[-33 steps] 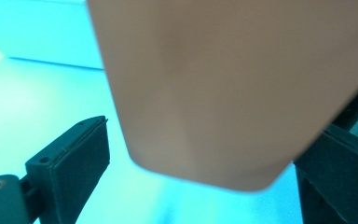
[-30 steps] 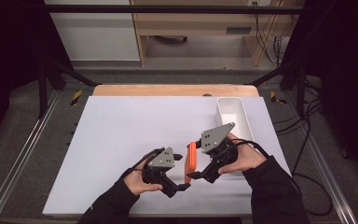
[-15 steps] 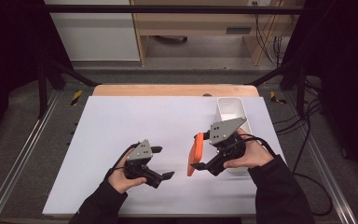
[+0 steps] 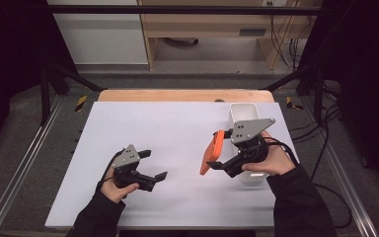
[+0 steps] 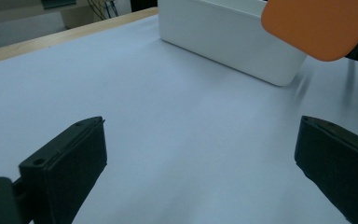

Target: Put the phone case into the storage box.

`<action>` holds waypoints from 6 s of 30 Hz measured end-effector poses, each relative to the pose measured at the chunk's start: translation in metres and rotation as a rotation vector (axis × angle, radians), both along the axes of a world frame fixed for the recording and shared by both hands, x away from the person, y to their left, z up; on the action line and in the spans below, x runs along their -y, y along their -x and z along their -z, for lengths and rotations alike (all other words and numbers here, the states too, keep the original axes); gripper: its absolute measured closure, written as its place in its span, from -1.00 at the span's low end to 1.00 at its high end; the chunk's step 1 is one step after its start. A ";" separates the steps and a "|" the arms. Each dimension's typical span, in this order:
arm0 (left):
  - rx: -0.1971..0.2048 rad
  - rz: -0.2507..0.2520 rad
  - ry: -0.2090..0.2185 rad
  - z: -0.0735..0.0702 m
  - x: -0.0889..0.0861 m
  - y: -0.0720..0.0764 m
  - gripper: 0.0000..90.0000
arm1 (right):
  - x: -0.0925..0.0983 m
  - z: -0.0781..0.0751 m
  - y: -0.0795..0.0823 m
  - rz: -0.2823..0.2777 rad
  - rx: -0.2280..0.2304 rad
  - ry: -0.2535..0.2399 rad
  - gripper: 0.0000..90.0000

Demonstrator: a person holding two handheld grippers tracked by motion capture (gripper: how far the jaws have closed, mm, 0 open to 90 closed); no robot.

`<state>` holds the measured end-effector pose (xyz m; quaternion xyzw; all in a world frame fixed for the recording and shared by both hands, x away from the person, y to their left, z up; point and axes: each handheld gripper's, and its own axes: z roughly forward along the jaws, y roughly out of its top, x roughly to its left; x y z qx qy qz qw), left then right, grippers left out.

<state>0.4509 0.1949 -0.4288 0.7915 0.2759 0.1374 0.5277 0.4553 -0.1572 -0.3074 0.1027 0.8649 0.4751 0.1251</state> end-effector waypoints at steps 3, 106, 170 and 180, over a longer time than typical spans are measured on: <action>0.006 -0.018 -0.007 0.001 -0.005 0.000 -0.96 | 0.002 -0.002 -0.002 0.034 0.003 -0.012 -0.65; 0.033 -0.206 0.004 0.027 -0.070 -0.002 -0.96 | 0.058 0.010 -0.148 1.018 -0.051 -0.049 -0.65; 0.021 -0.190 -0.029 0.033 -0.067 -0.004 -0.96 | 0.046 0.084 -0.201 1.138 -0.196 0.072 -0.66; 0.019 -0.188 -0.031 0.034 -0.066 -0.004 -0.96 | 0.047 0.086 -0.201 1.140 -0.193 0.058 -0.68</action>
